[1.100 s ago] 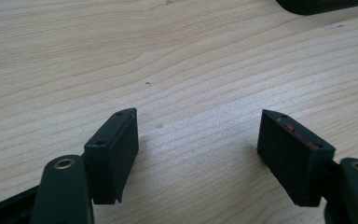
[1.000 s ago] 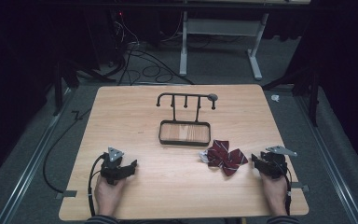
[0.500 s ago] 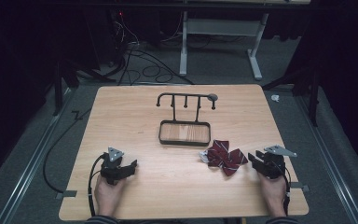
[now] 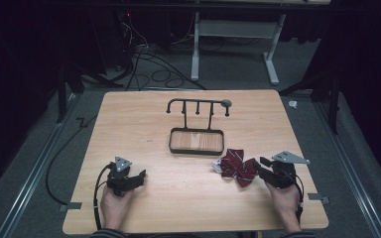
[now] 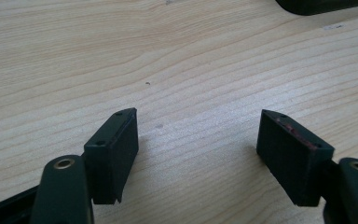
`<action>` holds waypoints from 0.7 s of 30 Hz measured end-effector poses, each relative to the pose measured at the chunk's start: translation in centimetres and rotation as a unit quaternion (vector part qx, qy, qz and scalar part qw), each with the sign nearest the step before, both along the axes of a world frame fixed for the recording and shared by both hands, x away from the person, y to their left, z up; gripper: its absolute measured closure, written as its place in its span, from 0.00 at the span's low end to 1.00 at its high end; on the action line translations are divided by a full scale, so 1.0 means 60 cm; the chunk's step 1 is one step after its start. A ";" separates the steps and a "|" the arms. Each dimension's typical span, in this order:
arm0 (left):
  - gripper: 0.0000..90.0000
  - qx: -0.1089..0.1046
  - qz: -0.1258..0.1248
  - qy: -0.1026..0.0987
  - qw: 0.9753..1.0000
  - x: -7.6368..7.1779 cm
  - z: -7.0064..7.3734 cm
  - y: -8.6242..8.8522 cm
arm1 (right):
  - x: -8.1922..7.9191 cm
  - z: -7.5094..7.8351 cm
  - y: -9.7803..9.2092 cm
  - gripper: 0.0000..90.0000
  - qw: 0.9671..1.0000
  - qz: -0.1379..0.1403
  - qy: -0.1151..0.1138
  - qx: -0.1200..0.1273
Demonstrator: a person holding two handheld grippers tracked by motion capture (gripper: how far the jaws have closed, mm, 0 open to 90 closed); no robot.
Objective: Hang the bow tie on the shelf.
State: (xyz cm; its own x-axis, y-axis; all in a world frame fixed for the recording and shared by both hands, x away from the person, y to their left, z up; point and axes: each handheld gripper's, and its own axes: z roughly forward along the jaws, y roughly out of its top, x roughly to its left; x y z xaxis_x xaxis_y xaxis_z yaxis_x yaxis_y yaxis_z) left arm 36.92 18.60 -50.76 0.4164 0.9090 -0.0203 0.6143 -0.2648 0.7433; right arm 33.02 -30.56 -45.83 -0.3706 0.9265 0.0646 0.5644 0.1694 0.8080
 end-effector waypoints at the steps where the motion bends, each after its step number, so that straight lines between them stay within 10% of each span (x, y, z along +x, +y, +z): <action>1: 0.33 0.000 -0.001 0.001 1.000 0.000 0.000 0.000 | 0.001 0.001 0.005 0.70 1.000 0.004 0.002 0.001; 21: 0.33 0.000 -0.001 0.001 1.000 0.000 0.000 0.000 | 0.019 0.009 0.087 0.70 0.995 0.094 0.019 -0.001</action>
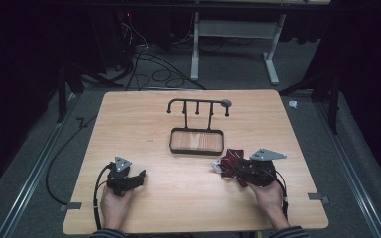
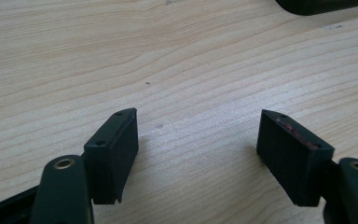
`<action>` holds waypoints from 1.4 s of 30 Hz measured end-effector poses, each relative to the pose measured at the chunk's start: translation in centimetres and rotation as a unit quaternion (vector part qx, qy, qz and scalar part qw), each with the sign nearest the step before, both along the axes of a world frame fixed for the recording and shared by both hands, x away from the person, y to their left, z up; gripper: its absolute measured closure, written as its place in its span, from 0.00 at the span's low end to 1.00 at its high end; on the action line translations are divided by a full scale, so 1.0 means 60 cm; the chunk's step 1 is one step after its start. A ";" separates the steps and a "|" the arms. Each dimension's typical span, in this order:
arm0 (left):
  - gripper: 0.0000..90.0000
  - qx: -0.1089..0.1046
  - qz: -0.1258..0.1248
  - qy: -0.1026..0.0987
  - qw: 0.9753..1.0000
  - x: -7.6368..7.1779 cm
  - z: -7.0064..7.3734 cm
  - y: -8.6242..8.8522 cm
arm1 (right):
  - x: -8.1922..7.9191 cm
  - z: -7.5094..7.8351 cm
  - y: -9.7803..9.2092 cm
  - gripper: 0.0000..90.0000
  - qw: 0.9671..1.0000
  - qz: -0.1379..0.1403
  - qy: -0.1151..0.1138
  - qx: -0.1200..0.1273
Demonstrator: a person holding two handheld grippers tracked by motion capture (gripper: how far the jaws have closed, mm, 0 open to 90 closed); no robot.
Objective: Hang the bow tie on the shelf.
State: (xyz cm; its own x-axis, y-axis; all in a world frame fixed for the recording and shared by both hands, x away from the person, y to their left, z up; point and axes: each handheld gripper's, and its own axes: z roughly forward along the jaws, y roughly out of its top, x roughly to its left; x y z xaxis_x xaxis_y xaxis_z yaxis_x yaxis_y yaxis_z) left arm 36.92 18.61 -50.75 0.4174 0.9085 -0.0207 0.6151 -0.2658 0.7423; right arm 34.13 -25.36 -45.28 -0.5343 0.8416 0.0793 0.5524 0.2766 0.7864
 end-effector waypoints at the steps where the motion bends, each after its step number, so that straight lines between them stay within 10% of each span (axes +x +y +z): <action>1: 0.33 0.000 0.000 0.000 1.000 0.000 0.000 0.000 | 0.001 -0.001 0.004 0.70 1.000 0.003 0.002 -0.001; 29: 0.33 -0.003 0.000 0.000 1.000 0.000 0.000 0.001 | 0.061 -0.030 0.073 0.66 0.998 0.035 0.046 -0.014; 42: 0.33 -0.002 0.001 -0.001 1.000 0.000 0.000 0.000 | 0.071 -0.039 0.071 0.83 0.997 0.046 0.059 -0.011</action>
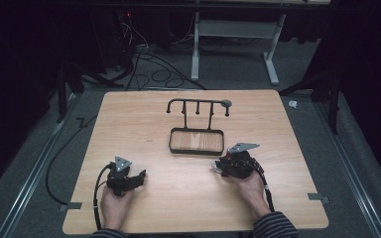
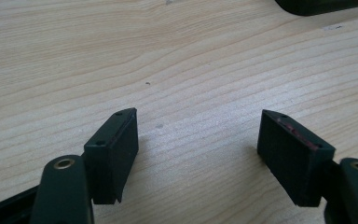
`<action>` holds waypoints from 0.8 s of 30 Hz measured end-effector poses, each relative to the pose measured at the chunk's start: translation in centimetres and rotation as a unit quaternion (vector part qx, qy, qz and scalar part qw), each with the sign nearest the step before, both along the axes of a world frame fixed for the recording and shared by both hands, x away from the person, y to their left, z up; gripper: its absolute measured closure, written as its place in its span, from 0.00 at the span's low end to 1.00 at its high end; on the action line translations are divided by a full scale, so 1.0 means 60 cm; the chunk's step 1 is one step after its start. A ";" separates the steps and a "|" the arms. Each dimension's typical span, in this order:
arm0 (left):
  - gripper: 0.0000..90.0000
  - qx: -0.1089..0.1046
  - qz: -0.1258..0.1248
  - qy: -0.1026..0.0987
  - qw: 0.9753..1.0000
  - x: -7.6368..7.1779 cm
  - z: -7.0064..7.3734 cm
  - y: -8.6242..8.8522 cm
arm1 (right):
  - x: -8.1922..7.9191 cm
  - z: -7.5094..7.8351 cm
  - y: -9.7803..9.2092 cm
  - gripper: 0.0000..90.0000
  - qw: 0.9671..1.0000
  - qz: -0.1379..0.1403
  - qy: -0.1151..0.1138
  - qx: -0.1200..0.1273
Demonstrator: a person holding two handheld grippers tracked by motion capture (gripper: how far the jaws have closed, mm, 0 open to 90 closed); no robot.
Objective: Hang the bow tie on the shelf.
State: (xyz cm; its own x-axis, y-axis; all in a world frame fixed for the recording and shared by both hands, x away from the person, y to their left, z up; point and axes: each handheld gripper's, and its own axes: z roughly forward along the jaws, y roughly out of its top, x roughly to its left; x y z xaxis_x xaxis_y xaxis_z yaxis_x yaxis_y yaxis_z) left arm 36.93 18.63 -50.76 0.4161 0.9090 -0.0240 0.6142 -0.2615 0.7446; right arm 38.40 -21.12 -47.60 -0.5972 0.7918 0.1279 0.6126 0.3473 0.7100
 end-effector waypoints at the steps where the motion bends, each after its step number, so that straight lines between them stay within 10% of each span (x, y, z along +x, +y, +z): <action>1: 0.33 0.000 0.000 0.001 1.000 0.000 0.000 0.000 | -0.001 0.001 0.000 0.88 1.000 0.002 -0.004 0.000; 24: 0.33 0.000 0.000 0.001 1.000 0.000 0.000 0.000 | -0.028 0.057 -0.022 0.92 0.998 0.005 -0.063 0.027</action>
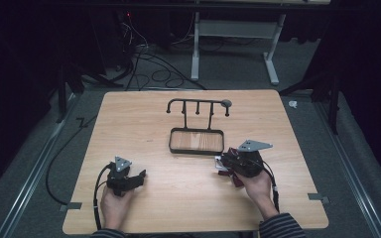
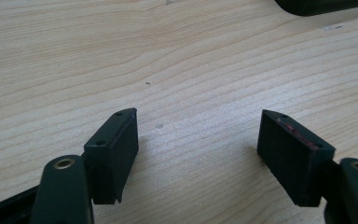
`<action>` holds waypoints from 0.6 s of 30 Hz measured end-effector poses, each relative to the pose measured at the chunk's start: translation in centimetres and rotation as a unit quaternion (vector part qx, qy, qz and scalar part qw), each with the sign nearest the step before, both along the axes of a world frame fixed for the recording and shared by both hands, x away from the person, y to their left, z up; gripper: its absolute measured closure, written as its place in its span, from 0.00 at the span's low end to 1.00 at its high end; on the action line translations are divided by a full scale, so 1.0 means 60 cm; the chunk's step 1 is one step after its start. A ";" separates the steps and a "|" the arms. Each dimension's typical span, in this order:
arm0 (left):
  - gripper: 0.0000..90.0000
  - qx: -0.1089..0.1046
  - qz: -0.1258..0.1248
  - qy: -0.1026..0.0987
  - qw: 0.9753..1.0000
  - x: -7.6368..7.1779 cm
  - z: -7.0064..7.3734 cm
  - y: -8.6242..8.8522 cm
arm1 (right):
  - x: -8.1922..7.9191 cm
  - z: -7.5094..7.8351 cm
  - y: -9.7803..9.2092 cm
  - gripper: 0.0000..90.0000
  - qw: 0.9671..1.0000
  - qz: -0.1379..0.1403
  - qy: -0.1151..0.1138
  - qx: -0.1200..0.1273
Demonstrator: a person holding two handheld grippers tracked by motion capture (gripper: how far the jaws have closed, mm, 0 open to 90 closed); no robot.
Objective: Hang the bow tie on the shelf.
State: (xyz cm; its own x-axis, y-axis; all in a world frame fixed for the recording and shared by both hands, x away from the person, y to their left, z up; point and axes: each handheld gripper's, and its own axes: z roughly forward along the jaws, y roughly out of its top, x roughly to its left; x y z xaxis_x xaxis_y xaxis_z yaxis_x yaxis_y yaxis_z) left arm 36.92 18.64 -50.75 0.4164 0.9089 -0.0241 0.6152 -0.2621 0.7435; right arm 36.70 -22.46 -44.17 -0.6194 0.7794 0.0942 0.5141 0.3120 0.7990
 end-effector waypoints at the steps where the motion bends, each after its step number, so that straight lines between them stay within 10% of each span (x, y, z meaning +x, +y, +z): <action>1: 0.33 0.000 0.000 -0.001 1.000 0.000 0.000 0.000 | -0.002 0.006 -0.001 0.92 1.000 0.001 -0.006 0.002; 18: 0.33 0.000 0.000 0.000 1.000 0.000 0.000 0.000 | -0.019 0.087 -0.013 0.93 0.998 0.017 -0.060 0.028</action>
